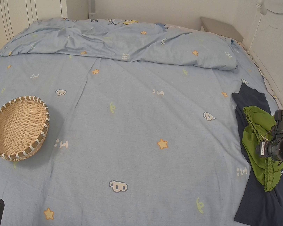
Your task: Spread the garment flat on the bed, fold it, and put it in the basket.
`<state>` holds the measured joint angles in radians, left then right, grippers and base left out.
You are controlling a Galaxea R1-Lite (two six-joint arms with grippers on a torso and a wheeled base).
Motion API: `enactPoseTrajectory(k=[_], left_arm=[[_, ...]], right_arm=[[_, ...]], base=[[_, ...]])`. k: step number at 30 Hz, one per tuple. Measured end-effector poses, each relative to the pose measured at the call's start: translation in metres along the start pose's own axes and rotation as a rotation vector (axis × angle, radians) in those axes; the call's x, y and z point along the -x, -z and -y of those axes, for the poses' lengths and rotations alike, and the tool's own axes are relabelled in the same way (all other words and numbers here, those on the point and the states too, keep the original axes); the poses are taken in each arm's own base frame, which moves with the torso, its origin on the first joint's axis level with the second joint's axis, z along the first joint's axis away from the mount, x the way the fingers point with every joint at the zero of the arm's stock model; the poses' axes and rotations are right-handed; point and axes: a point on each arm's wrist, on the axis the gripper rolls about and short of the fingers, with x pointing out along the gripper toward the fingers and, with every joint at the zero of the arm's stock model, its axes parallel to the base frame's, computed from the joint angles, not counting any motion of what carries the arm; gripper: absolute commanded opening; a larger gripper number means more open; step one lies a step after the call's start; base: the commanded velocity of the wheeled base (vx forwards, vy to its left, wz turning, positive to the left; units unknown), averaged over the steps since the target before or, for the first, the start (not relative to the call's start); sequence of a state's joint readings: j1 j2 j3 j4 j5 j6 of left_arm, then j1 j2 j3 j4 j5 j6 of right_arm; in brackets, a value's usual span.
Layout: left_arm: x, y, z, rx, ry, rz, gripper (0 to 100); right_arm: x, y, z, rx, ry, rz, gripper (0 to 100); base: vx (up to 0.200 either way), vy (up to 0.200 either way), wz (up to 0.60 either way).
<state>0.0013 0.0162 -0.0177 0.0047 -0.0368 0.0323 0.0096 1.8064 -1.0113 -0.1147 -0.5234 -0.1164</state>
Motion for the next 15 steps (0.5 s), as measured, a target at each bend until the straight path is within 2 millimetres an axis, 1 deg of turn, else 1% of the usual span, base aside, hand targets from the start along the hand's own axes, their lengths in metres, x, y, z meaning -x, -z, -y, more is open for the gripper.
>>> enactPoseTrajectory(k=[4, 5, 15], left_arm=[[0.0, 0.0, 0.0, 0.0, 0.0, 0.0, 100], [0.0, 0.0, 0.0, 0.0, 0.0, 0.0, 100], [0.0, 0.0, 0.0, 0.0, 0.0, 0.0, 100]], right_arm=[[-0.011, 0.0, 0.0, -0.005, 0.024, -0.018, 100], [-0.013, 0.0, 0.001, -0.005, 0.027, -0.023, 0], [-0.027, 0.003, 0.001, -0.009, 0.04, -0.052, 0]], base=[[0.0, 0.0, 0.0], [0.0, 0.0, 0.0], [0.0, 0.0, 0.0]])
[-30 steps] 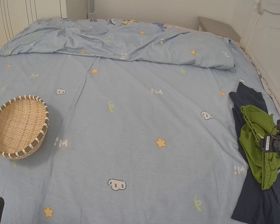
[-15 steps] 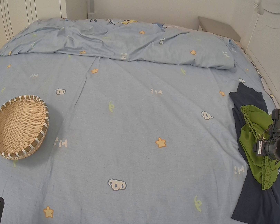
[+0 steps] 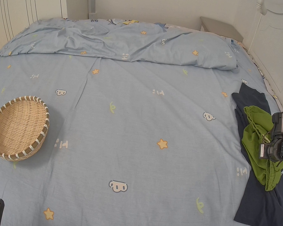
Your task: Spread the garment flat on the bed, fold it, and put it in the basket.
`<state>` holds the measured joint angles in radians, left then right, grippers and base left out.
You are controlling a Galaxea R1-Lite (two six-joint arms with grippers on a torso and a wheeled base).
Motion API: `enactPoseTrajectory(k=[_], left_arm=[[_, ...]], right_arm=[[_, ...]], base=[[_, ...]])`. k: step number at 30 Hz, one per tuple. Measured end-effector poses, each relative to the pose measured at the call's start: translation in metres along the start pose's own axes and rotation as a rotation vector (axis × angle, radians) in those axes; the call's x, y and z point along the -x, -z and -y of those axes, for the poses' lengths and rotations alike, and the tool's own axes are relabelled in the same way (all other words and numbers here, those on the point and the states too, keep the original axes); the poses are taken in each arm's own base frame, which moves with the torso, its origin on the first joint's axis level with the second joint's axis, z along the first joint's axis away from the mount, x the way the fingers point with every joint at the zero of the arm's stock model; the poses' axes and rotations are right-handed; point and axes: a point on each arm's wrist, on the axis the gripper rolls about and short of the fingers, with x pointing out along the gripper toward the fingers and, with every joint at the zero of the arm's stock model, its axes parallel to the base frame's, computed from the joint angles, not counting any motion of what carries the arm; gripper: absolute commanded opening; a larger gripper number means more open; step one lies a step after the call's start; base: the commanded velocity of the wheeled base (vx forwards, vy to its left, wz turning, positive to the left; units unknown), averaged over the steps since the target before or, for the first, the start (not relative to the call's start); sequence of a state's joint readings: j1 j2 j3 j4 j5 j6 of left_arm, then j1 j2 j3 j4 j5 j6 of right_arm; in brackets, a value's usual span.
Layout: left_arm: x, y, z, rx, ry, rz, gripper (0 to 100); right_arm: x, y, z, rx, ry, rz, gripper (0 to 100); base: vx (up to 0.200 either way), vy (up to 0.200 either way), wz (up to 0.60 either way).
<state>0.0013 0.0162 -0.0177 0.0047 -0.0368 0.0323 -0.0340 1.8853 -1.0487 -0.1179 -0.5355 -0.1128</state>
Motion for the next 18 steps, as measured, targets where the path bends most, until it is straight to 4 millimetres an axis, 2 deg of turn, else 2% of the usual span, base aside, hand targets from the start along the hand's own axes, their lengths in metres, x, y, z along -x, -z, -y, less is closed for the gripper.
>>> enactPoseTrajectory(k=[5, 9, 12, 18], left_arm=[[0.0, 0.0, 0.0, 0.0, 0.0, 0.0, 100], [0.0, 0.0, 0.0, 0.0, 0.0, 0.0, 100], [0.0, 0.0, 0.0, 0.0, 0.0, 0.0, 100], [0.0, 0.0, 0.0, 0.0, 0.0, 0.0, 100]], right_arm=[[-0.002, -0.001, -0.003, 0.004, -0.013, -0.005, 0], [0.006, -0.007, -0.003, 0.012, -0.036, 0.002, 0], [0.02, -0.011, -0.005, 0.035, -0.067, -0.016, 0], [0.071, -0.022, -0.011, 0.054, -0.205, -0.076, 0]], base=[[0.0, 0.0, 0.0], [0.0, 0.0, 0.0], [0.0, 0.0, 0.0], [0.0, 0.0, 0.0]])
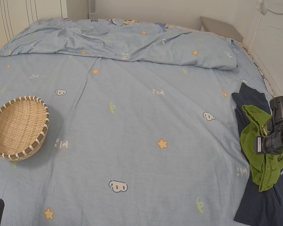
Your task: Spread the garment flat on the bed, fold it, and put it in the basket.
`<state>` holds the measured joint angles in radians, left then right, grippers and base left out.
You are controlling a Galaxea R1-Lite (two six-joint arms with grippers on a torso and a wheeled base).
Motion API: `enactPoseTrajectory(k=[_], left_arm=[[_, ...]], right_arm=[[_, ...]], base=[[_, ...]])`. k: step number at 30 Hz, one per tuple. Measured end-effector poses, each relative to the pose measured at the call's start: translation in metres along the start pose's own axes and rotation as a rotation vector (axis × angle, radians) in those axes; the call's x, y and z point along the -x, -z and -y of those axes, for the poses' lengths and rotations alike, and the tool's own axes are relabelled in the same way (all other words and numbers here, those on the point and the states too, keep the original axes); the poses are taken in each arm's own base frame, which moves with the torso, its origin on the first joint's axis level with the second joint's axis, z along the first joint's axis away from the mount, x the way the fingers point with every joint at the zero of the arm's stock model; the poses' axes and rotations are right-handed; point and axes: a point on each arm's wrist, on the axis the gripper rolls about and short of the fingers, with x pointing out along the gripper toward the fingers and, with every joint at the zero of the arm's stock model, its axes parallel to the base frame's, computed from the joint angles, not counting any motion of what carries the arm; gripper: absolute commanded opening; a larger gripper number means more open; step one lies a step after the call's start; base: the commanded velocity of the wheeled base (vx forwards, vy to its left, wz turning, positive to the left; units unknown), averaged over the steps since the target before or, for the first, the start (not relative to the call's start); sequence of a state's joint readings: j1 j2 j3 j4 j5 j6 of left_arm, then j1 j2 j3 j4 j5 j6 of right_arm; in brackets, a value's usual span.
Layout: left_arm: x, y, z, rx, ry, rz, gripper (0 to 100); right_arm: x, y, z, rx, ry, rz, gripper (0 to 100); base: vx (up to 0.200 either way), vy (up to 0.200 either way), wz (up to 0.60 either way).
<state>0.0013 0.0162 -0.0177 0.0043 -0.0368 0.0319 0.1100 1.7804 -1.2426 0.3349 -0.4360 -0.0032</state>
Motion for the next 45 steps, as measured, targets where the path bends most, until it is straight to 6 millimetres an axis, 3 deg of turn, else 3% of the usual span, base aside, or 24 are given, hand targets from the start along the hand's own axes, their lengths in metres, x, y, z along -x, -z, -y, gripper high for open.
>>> enactPoseTrajectory(k=[10, 16, 20, 27, 34, 45], left_arm=[[0.0, 0.0, 0.0, 0.0, 0.0, 0.0, 100], [0.0, 0.0, 0.0, 0.0, 0.0, 0.0, 100], [0.0, 0.0, 0.0, 0.0, 0.0, 0.0, 100], [0.0, 0.0, 0.0, 0.0, 0.0, 0.0, 100], [0.0, 0.0, 0.0, 0.0, 0.0, 0.0, 100], [0.0, 0.0, 0.0, 0.0, 0.0, 0.0, 100]], right_arm=[[0.111, -0.035, -0.024, -0.162, -0.431, 0.045, 0], [0.151, -0.026, -0.052, -0.129, -0.577, 0.049, 0], [0.168, -0.017, -0.069, -0.176, -0.64, 0.023, 0], [0.182, -0.015, -0.092, -0.177, -0.703, 0.122, 0], [0.199, 0.001, -0.137, -0.067, -0.813, 0.118, 0], [0.223, -0.024, -0.181, -0.081, -1.04, 0.151, 0]], base=[[0.0, 0.0, 0.0], [0.0, 0.0, 0.0], [0.0, 0.0, 0.0], [0.0, 0.0, 0.0], [0.0, 0.0, 0.0], [0.0, 0.0, 0.0]])
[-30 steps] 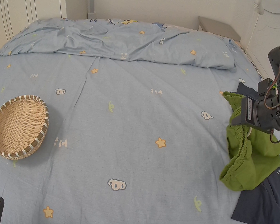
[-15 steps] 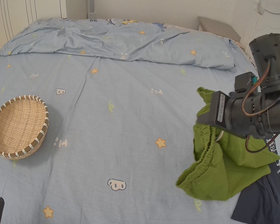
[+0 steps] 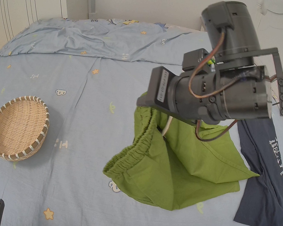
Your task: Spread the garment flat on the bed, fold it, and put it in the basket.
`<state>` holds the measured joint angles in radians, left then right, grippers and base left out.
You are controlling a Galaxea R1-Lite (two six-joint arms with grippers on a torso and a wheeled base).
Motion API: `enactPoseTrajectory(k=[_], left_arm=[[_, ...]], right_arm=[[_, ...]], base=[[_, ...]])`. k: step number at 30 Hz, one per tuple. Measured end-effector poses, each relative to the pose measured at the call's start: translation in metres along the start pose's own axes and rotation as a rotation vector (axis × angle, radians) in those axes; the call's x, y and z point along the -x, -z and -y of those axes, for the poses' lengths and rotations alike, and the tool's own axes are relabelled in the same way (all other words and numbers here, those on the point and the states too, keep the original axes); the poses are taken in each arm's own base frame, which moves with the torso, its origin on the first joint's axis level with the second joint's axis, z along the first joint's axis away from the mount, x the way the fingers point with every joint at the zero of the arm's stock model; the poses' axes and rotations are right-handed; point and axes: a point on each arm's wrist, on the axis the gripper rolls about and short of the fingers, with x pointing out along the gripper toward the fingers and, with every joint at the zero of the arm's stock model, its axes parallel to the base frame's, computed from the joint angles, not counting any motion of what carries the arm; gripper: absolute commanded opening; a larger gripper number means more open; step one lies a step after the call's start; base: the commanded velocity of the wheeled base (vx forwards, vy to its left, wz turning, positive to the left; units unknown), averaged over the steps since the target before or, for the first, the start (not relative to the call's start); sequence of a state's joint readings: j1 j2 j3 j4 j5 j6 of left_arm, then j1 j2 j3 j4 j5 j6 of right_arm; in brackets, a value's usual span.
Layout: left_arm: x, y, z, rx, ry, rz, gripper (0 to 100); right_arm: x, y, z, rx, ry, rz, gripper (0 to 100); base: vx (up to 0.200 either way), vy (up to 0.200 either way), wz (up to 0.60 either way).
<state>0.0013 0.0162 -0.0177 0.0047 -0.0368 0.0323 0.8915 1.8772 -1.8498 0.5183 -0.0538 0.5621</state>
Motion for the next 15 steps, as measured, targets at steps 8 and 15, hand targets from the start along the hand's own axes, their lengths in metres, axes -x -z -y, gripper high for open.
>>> enactPoseTrajectory(k=[8, 15], left_arm=[[0.0, 0.0, 0.0, 0.0, 0.0, 0.0, 100], [0.0, 0.0, 0.0, 0.0, 0.0, 0.0, 100]], right_arm=[[-0.046, -0.004, -0.008, -0.016, -0.024, 0.024, 100], [-0.084, 0.009, -0.002, -0.01, 0.017, -0.03, 100]], base=[[0.0, 0.0, 0.0], [0.0, 0.0, 0.0]])
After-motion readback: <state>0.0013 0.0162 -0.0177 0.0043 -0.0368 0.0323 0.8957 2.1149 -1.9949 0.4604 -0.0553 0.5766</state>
